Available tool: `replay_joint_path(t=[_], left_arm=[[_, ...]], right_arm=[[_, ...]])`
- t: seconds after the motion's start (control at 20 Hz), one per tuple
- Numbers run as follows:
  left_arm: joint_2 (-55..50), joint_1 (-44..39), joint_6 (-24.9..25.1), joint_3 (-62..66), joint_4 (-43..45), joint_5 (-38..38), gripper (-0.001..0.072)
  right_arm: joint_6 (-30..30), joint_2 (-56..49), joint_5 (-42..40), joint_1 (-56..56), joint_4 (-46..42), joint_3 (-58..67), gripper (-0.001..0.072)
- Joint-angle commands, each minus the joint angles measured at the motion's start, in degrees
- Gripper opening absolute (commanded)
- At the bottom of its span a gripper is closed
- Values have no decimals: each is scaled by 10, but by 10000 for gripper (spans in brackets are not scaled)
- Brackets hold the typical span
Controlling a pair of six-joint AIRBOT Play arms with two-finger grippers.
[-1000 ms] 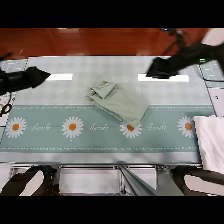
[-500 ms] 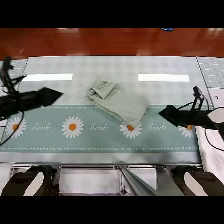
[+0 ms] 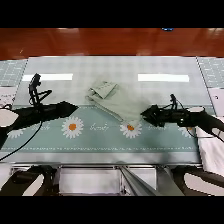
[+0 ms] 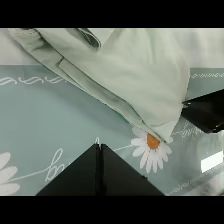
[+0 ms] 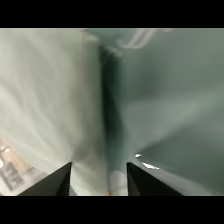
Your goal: Fold the shirts.
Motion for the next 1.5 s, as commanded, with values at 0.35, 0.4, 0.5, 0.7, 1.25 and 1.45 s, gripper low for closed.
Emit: replay_joint_path(t=[0.35,0.4,0.5,0.7,1.25,1.45], left_arm=[[-19,-7,-3,-4,0,17,17],[-22,-7,-3,-4,0,17,17],[-25,-7,-3,-4,0,17,17],[-26,-7,-3,-4,0,16,17],[-26,-7,-3,-4,-10,12,17],[-26,-7,-3,-4,-33,19,17]], right_arm=[[-34,-84,53,100,-36,276,22],[-6,-84,78,100,-73,327,22],[54,-84,139,100,-149,430,22],[119,-84,249,90,-255,625,22],[222,0,396,-156,-358,784,22],[230,43,447,-280,-374,784,21]])
